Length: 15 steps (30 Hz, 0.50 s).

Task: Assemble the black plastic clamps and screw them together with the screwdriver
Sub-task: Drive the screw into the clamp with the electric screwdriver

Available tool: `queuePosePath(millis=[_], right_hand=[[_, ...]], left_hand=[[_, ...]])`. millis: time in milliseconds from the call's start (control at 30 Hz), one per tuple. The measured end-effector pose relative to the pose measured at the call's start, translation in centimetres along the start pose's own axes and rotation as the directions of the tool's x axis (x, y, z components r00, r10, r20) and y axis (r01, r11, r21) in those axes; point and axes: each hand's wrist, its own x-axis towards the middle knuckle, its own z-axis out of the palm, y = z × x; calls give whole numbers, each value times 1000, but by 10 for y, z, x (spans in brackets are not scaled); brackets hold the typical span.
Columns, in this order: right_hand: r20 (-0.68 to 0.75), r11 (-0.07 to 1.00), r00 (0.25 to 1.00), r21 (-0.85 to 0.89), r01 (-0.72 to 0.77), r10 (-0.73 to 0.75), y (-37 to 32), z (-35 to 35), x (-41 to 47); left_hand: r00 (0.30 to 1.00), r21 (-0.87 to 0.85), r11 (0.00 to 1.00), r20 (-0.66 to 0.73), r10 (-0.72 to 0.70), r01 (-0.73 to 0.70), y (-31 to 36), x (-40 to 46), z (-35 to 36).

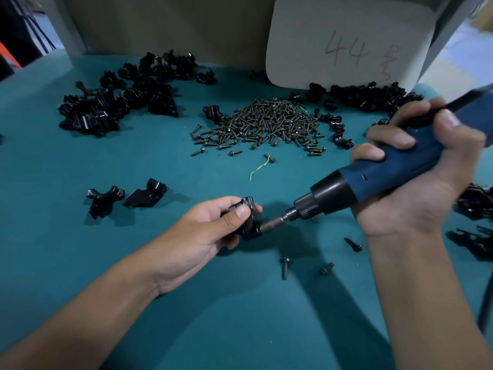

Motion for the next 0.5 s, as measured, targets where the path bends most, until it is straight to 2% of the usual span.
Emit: queuePosePath(millis=[100,167,233,300,400,500], right_hand=[[-72,993,997,117,-9,17,-3,-12,9],[-227,985,974,172,26,14,-3,-21,14],[-448,995,894,94,26,19,2,-29,18],[-597,999,802,7,-32,30,13,-34,19],[-615,986,789,-119,-118,20,36,-38,20],[-604,956,797,-248,-157,-26,54,-42,20]], left_hand=[[996,-11,998,-55,66,-67,0,3,2],[975,-47,990,-187,121,-132,-1,8,1],[938,-92,974,-301,170,-206,0,12,-2],[881,-11,955,-390,269,-296,0,14,-7],[808,86,925,-463,366,-370,-1,13,-14],[788,113,907,-458,410,-406,-2,12,-15]])
